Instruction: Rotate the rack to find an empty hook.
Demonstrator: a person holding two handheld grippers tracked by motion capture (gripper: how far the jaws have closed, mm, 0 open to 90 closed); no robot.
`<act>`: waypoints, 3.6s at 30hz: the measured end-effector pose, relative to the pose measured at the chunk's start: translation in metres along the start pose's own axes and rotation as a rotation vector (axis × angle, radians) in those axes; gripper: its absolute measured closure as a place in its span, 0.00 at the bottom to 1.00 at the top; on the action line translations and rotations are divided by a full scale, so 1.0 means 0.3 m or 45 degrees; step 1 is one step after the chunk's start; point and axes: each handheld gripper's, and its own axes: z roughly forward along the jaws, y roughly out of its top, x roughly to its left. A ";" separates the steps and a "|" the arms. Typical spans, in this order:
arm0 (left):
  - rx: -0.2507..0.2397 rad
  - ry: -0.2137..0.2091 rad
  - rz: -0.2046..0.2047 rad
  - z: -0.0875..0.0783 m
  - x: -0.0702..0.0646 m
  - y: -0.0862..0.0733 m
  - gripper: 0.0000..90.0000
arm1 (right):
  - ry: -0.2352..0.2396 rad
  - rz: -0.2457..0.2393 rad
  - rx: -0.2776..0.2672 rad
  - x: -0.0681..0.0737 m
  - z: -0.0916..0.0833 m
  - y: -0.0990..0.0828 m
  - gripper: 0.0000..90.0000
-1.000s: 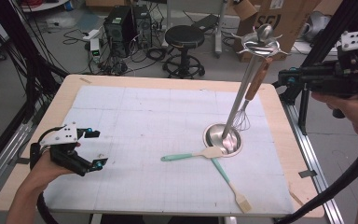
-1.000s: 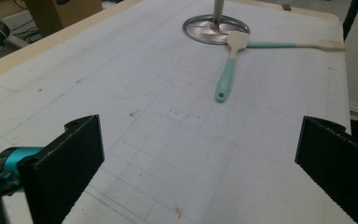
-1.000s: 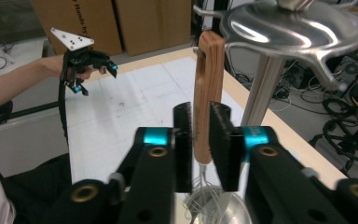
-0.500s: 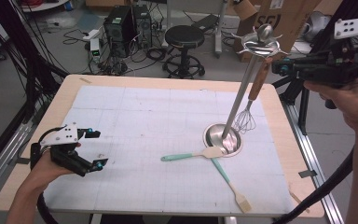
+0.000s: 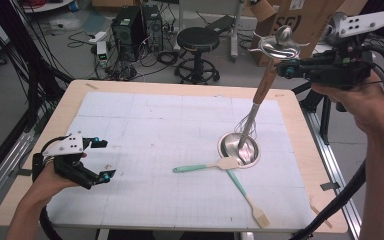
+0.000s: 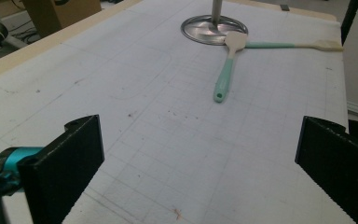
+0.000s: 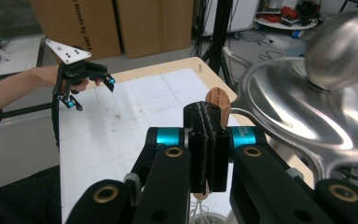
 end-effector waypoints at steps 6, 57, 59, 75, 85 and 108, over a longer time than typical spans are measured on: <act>0.005 0.003 0.000 0.001 0.001 -0.001 0.02 | 0.010 -0.005 0.009 0.006 0.022 0.012 0.99; 0.018 0.026 -0.040 -0.010 0.020 -0.028 0.02 | -0.085 0.085 -0.017 -0.094 -0.139 -0.067 0.99; 0.020 0.024 -0.042 -0.009 0.020 -0.030 0.02 | -0.085 0.076 -0.012 -0.089 -0.135 -0.061 0.99; 0.011 0.026 -0.040 -0.011 0.019 -0.033 0.02 | -0.041 0.035 0.009 -0.020 -0.056 -0.017 0.99; 0.011 0.025 -0.043 -0.013 0.020 -0.032 0.02 | -0.021 0.027 0.015 -0.012 -0.021 0.000 0.99; 0.020 0.029 -0.035 -0.011 0.014 -0.031 0.02 | 0.001 0.039 0.015 0.009 -0.042 -0.058 0.99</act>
